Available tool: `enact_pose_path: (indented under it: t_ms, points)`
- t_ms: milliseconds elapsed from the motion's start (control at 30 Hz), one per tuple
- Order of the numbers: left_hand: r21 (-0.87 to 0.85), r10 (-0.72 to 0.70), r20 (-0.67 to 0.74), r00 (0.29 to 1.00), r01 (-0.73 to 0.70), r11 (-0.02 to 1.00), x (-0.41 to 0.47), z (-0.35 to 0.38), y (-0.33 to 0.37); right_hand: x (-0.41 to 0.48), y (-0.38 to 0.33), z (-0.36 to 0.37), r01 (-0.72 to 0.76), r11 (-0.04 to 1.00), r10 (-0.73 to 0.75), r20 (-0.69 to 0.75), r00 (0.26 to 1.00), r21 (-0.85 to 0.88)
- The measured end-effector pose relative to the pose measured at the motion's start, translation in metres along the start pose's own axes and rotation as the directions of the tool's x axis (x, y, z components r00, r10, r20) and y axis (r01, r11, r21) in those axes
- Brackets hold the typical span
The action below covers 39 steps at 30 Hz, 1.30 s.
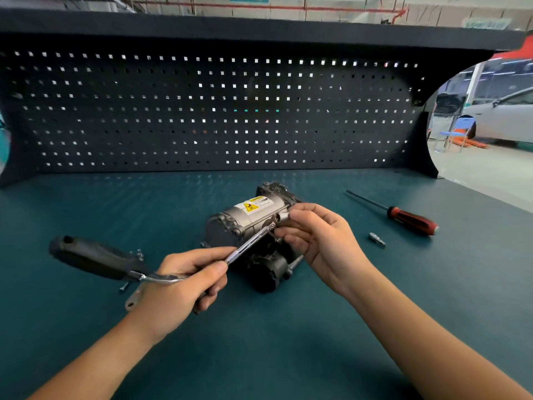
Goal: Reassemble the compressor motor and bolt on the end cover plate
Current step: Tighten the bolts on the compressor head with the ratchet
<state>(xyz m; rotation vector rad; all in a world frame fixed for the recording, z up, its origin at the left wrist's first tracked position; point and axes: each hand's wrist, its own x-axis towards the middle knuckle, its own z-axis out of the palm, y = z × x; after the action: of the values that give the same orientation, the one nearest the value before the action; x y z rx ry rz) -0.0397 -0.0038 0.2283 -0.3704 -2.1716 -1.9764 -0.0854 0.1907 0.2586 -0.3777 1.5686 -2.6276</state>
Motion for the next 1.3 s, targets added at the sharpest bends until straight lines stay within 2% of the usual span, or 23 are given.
enact_pose_path:
  t_ms: [267, 533, 833, 1067, 1200, 1300]
  points:
    - [-0.008, 0.026, -0.004, 1.000, -0.026, 1.000, -0.004, 0.003, 0.002, -0.005, -0.001, -0.004, 0.072, 0.993, -0.069, 0.027, 0.997, -0.093]
    - [0.016, 0.057, 0.023, 0.998, -0.058, 0.998, -0.005, 0.003, 0.004, -0.008, -0.001, -0.003, 0.052, 0.998, -0.054, 0.086, 0.995, 0.020]
    - [0.054, 0.063, 0.080, 0.995, -0.067, 0.996, -0.005, -0.001, 0.003, -0.005, 0.002, -0.009, 0.046, 0.999, -0.043, 0.143, 0.989, -0.019]
    - [0.088, 0.059, 0.098, 0.993, -0.068, 0.994, -0.006, -0.002, 0.003, -0.005, -0.004, -0.016, 0.062, 0.992, -0.040, 0.206, 0.978, -0.106]
    - [0.147, 0.127, 0.128, 0.984, -0.145, 0.978, -0.006, -0.002, 0.000, -0.005, -0.004, -0.017, 0.115, 0.972, -0.070, 0.211, 0.975, -0.207]
    - [0.237, 0.172, 0.095, 0.980, -0.190, 0.953, -0.008, -0.003, -0.006, -0.006, -0.002, -0.018, 0.150, 0.956, -0.097, 0.210, 0.973, -0.253]
